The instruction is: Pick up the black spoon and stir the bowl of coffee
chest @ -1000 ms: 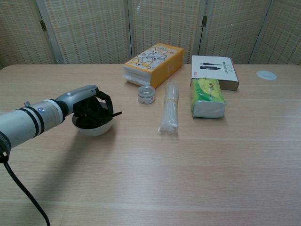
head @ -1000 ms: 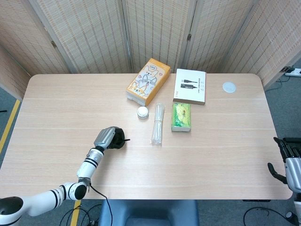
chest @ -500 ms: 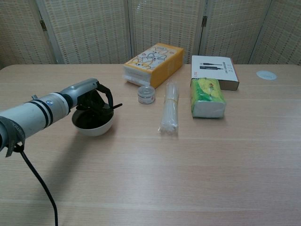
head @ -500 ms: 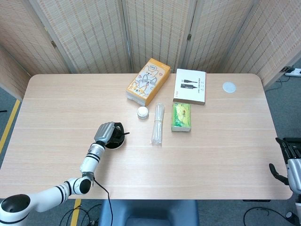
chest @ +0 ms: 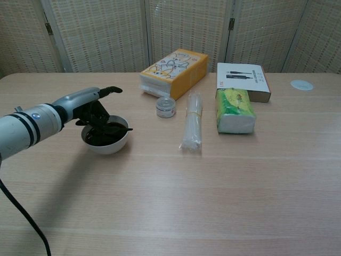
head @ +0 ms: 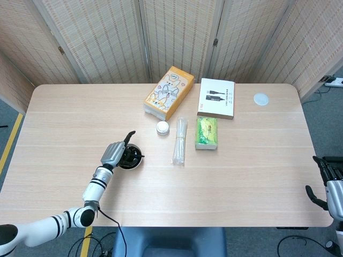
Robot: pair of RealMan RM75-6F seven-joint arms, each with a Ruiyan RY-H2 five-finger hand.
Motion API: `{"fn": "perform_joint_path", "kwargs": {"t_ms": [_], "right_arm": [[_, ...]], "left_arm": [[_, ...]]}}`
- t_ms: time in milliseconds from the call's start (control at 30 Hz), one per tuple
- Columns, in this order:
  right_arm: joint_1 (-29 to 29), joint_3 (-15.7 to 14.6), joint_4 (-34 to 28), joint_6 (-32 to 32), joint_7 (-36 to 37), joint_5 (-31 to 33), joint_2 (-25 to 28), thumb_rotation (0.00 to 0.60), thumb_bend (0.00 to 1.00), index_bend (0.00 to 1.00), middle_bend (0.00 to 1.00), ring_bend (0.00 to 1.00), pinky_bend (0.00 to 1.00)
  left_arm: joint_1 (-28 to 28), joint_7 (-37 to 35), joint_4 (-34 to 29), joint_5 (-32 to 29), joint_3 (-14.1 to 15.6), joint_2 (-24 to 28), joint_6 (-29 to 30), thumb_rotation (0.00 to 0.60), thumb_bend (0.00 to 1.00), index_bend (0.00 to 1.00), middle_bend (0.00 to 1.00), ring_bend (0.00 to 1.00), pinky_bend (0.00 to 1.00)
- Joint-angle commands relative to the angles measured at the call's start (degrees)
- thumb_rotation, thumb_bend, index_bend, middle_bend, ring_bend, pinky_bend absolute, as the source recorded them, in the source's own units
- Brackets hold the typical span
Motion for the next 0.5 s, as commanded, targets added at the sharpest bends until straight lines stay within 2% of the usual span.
{"fn": "perform_joint_path", "kwargs": {"t_ms": [33,133,267,367,433,500], "right_arm": [[-0.14,0.05,-0.26,0.41,-0.25,-0.16,0.19,0.6,0.27,0.1,0.19,0.28,0.25],[-0.25,0.23,-0.66,0.97,-0.52,-0.32,0.57,0.6,0.27,0.1,0.19,0.28,0.25],[-0.37,0.58,-1.52,1.15,-0.33,0.12,1.44,0.6,0.27,0.1,0.19,0.28,0.25],[-0.33,0.63,-2.33,0.92,0.39,0.19,2.14,0.6,0.27,0.1,0.19,0.28,0.25],[-0.26,0.51,-2.82,0.68,0.98,0.05,2.44,0.6,0.27,0.1,0.19,0.28,0.25],[-0.08,0.32,-3.52,-0.28,1.76,0.32,2.97,0.6,0.27,0.1,0.19,0.28,0.25]], "left_arm": [[2.04,0.23,-5.47,1.15,0.01,3.82,3.28,0.6,0.27,0.0,0.85,0.88,0.91],[4.08,-0.25,-9.74,2.63,-0.36,6.85,7.16,0.6,0.27,0.0,0.8,0.85,0.91],[6.86,1.85,-14.5,3.78,0.21,11.89,11.51,0.6,0.27,0.01,0.68,0.72,0.87],[9.04,4.04,-15.36,4.67,1.2,14.82,14.97,0.6,0.27,0.18,0.54,0.53,0.71],[10.44,4.96,-15.19,5.26,1.86,16.07,17.13,0.6,0.27,0.23,0.48,0.44,0.61],[12.31,5.45,-15.08,6.22,2.6,17.32,19.99,0.6,0.27,0.24,0.45,0.39,0.54]]}}
